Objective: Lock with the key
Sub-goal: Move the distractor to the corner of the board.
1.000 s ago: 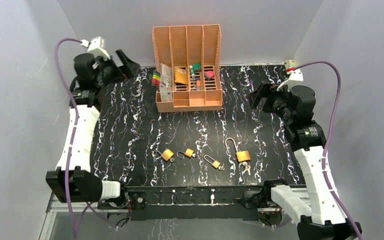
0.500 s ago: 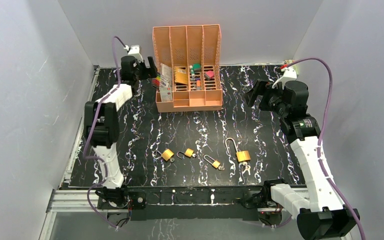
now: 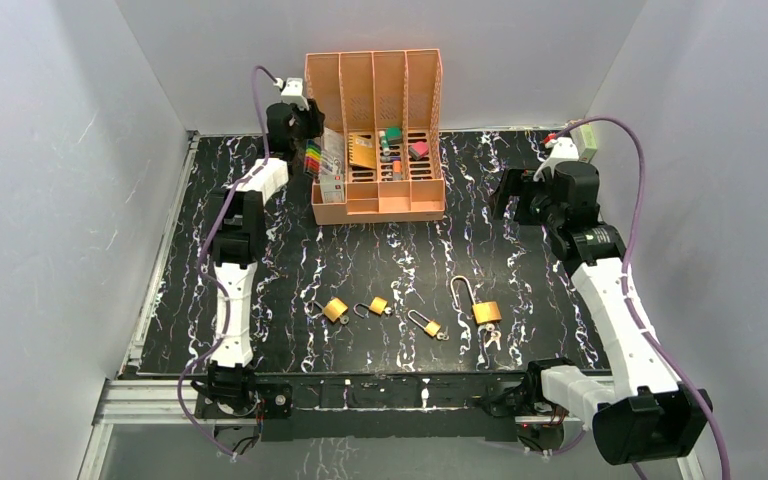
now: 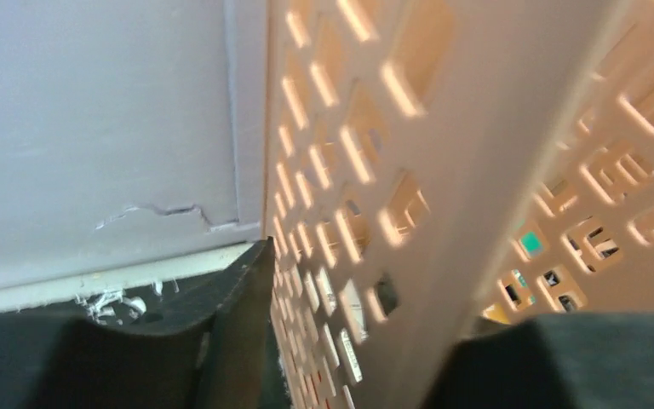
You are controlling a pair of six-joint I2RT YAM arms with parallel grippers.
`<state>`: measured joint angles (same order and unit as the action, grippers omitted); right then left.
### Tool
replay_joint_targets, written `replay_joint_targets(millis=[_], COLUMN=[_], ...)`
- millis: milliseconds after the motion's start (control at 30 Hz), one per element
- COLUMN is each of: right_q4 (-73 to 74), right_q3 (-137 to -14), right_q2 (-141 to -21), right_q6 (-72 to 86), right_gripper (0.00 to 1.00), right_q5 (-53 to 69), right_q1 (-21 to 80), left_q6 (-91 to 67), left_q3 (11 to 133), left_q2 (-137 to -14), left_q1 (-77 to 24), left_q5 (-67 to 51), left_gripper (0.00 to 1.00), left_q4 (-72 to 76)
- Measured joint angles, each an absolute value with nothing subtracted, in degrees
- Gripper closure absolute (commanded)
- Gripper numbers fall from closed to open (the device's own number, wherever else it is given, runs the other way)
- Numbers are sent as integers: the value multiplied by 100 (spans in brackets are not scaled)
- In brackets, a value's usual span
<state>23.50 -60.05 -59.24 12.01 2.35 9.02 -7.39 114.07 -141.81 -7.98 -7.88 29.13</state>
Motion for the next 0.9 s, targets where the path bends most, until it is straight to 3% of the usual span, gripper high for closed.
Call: replay_joint_targets(millis=[267,433,800,833,867,900], right_q4=[2308,2209,2004,2012,2040,2059], right_q3=[-5977,-5882,-5783,-5814,-5864,-5905], right_q2=[-6132,-6083,-6137,-6185,-6231,-6263], right_q6=[1199,1226,1643,1655,1660,1657], right_gripper=[1,2,2,1,1,2], right_q5=[298,402,920,959,989,1011], right_q1=[901,902,902,902,902,902], left_q6=[-360,-325,-202,-221,-248,-292], left_q3=[11581,10900,10145,10177,10203,10219], left_q2=[-14301,-13908,-13391,-13391,-13391,-13392], left_q1=[-879,-659,1343,1527,1678,1827], left_q5=[-526,-746,-1851,-1848,-1840,-1799], left_gripper=[100,100,100,89,68,35], left_q4=[2955,3200,3292,3265,3241,3243])
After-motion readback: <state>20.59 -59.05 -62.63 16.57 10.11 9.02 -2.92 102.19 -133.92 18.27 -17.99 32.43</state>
